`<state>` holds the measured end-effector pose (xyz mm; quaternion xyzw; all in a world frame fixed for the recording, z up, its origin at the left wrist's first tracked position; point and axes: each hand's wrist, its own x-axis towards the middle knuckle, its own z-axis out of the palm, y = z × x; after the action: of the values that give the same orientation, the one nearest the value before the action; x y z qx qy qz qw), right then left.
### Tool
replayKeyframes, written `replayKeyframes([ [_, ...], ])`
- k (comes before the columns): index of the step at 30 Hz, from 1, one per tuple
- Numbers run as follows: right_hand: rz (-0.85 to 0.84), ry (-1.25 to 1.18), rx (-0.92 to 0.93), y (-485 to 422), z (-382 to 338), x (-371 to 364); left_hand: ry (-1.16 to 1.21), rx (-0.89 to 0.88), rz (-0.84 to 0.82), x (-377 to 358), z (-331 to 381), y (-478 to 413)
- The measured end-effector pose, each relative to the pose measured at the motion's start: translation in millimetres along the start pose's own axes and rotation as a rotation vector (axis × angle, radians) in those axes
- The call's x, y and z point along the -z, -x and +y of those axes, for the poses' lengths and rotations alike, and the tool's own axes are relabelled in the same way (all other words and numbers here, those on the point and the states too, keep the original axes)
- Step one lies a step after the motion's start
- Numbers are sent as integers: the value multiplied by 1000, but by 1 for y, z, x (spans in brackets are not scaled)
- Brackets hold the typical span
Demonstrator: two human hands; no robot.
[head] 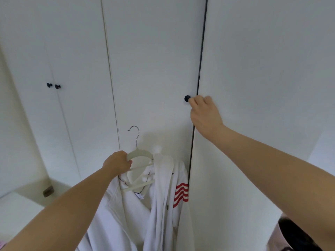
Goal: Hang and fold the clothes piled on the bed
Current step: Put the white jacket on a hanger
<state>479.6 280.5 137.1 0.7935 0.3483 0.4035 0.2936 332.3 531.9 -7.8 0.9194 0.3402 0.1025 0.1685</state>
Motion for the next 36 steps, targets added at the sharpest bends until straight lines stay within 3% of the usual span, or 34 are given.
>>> replayKeyframes([
  [4, -12, 236, -6, 9, 7, 26, -23, -52, -24, -5, 5, 1],
  [6, -96, 237, 59, 8, 8, 36, -36, -95, -35, -7, 12, -1],
  [13, -478, 244, 11, -3, -41, 53, -35, -237, -78, -16, 26, -10],
  [18, -786, 334, 175, 21, -81, 23, -17, -330, -85, -24, 20, -23],
  [26, -1045, 285, -30, 29, -77, 44, 14, -411, -138, -45, 21, -36],
  [30, -1196, 412, -18, 54, -70, 46, 18, -476, -193, -60, 39, -32],
  [33, -1297, 479, -9, 76, -65, 24, 0, -555, -221, -70, 65, -23],
  [36, -1344, 515, -148, 107, -43, -8, -4, -634, -246, -80, 95, -11],
])
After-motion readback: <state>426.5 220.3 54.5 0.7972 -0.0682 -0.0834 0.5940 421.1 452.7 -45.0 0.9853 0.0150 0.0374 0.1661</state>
